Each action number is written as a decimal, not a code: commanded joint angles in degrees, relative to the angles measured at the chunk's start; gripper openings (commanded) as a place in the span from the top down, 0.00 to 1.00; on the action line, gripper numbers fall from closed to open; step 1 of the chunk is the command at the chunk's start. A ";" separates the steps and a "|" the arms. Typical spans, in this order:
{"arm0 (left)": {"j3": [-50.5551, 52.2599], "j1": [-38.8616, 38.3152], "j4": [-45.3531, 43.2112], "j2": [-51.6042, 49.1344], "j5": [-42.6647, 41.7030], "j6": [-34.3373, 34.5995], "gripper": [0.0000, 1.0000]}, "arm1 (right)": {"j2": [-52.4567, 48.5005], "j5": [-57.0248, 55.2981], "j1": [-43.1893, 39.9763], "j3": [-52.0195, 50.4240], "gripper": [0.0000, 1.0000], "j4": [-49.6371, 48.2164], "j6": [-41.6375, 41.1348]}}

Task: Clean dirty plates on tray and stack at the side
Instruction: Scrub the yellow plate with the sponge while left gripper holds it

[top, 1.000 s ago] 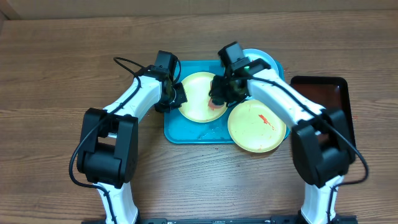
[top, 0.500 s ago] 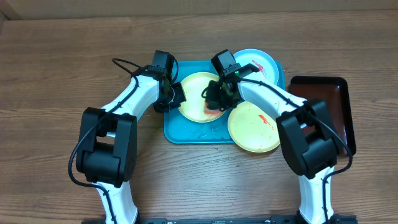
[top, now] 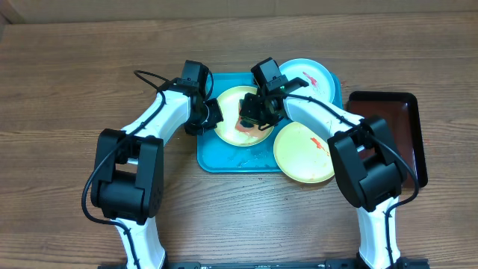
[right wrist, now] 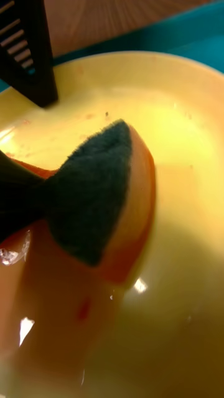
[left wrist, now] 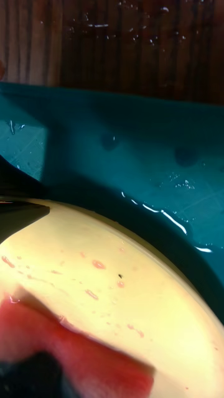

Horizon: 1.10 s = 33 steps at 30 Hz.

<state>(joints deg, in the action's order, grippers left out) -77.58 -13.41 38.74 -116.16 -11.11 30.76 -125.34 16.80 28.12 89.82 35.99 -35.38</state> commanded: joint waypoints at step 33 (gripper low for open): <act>0.70 -0.11 -0.07 -2.03 -1.01 -2.51 0.96 | -5.53 -3.41 4.17 8.66 0.96 -0.55 -5.99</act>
<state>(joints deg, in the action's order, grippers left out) -77.58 -13.34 38.70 -116.18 -11.33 29.58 -129.86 15.57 33.67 97.95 37.26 -37.28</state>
